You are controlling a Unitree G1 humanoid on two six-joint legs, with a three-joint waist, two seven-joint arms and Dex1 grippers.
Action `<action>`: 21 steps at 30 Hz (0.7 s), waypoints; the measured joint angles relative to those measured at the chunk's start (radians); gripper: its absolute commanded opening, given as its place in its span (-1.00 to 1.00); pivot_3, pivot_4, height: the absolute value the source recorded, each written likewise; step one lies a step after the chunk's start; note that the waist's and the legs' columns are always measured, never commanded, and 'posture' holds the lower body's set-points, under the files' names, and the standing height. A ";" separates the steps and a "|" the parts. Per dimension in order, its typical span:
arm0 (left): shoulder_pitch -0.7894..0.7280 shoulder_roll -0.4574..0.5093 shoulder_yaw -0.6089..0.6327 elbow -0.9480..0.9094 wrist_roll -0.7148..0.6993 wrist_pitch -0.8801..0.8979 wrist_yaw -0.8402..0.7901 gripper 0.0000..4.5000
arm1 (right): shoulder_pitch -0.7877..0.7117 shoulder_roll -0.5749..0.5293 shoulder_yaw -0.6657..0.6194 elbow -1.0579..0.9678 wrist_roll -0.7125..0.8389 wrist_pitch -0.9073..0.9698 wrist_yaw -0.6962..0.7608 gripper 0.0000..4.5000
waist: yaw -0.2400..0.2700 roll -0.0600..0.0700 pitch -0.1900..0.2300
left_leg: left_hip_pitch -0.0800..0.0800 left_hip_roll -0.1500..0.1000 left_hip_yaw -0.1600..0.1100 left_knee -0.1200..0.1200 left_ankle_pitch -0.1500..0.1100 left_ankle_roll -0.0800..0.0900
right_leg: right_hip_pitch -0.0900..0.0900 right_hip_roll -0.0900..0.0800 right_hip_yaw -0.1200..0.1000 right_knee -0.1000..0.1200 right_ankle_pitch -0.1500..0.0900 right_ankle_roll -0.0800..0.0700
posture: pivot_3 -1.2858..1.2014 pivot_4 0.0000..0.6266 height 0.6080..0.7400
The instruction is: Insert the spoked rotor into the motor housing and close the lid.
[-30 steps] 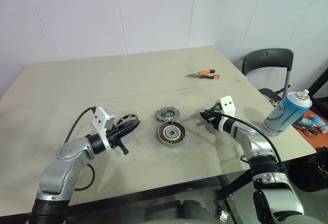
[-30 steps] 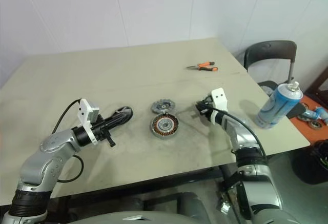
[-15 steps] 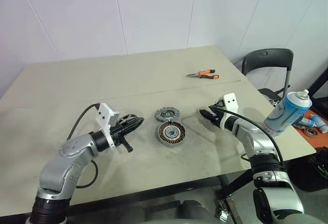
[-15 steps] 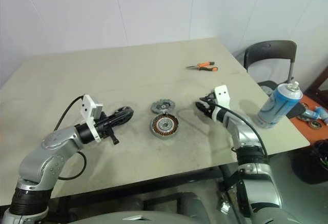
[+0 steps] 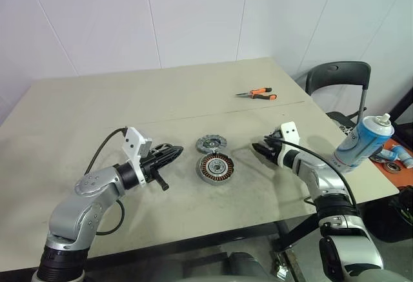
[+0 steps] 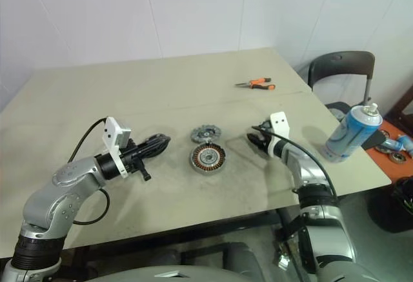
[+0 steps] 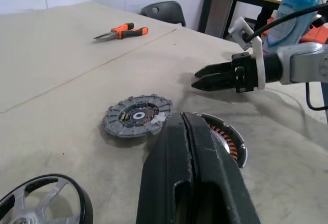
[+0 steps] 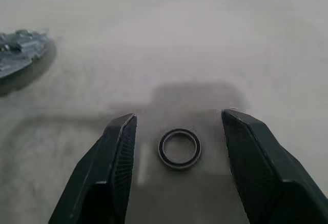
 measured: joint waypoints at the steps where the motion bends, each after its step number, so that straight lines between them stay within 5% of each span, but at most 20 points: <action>1: 0.000 0.000 0.000 0.000 0.000 0.001 0.000 -1.00 | 0.000 0.000 0.000 0.002 -0.002 -0.002 0.001 0.22 | 0.000 0.000 0.000 | 0.000 0.000 0.000 0.000 0.000 0.000 | 0.000 0.000 0.000 0.000 0.000 0.000 | 0.03 -1.00 1.00; 21: 0.000 0.015 0.002 -0.012 -0.022 0.018 0.000 -1.00 | 0.000 -0.010 0.011 -0.003 -0.021 0.007 0.026 0.22 | 0.000 -0.001 -0.001 | 0.000 0.000 -0.001 0.000 0.000 0.000 | 0.001 0.003 0.003 0.000 0.000 0.000 | 0.03 -1.00 1.00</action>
